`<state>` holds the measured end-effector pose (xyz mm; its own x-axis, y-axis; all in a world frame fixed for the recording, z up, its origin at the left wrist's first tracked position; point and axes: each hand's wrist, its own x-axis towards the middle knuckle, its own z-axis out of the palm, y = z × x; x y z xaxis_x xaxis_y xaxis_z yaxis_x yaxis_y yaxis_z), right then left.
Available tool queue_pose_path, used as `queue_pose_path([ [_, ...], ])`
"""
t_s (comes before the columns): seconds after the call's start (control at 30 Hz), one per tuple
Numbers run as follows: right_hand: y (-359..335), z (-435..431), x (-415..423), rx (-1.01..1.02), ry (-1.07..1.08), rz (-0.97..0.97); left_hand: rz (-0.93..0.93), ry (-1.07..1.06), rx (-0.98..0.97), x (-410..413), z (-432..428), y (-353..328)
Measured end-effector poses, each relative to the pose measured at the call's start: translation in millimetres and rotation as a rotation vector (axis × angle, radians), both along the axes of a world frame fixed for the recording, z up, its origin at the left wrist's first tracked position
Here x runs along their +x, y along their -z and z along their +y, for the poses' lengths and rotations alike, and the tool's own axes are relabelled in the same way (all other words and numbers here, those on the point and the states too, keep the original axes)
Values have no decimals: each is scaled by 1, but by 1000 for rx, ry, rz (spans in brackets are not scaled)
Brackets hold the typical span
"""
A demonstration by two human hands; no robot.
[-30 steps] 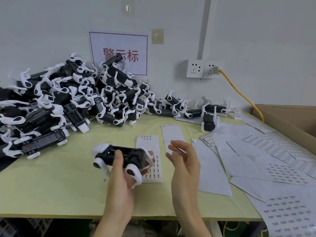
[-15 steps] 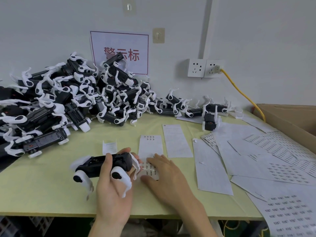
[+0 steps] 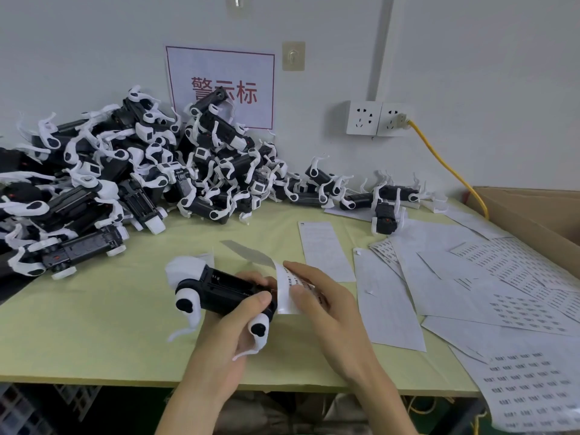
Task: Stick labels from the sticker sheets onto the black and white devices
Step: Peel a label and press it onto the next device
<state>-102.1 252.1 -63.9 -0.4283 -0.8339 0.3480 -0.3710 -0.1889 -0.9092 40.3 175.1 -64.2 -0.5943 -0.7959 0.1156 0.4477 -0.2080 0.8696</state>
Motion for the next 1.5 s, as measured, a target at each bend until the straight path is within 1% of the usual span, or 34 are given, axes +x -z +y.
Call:
queue_pose_path([
  [0.1, -1, -1, 3, -30, 4, 31, -45, 73, -105, 5, -2, 3],
  [0.17, 0, -1, 3, -101, 76, 19, -66, 109, -160, 8, -1, 3],
  [0.3, 1, -2, 2, -212, 186, 77, -88, 124, -130, 8, 2, 2],
  [0.37, 0, -2, 4, -205, 184, 76, -96, 96, -147, 5, 2, 3],
  [0.5, -2, -1, 6, -170, 173, 52, -50, 82, -135, 4, 3, 2],
  [0.67, -5, 1, 7, -179, 152, 0, -29, 64, -134, 4, 4, 3],
  [0.77, -6, 2, 7, -171, 169, -7, -65, 76, -162, 5, 5, 4],
  [0.9, -4, 3, 9, -185, 256, 16, -124, 106, -246, 5, 5, 5],
  [1.0, -4, 2, 7, -202, 317, -7, -166, 136, -265, 5, 6, 4],
  [1.1, -3, 1, 6, -222, 349, 9, -178, 159, -289, 4, 6, 3],
  [1.37, -3, 0, 4, -249, 350, 4, -290, 104, -364, 0, 8, 9],
  [1.5, -1, 0, 4, -206, 297, -79, -228, 108, -334, -1, 8, 4],
])
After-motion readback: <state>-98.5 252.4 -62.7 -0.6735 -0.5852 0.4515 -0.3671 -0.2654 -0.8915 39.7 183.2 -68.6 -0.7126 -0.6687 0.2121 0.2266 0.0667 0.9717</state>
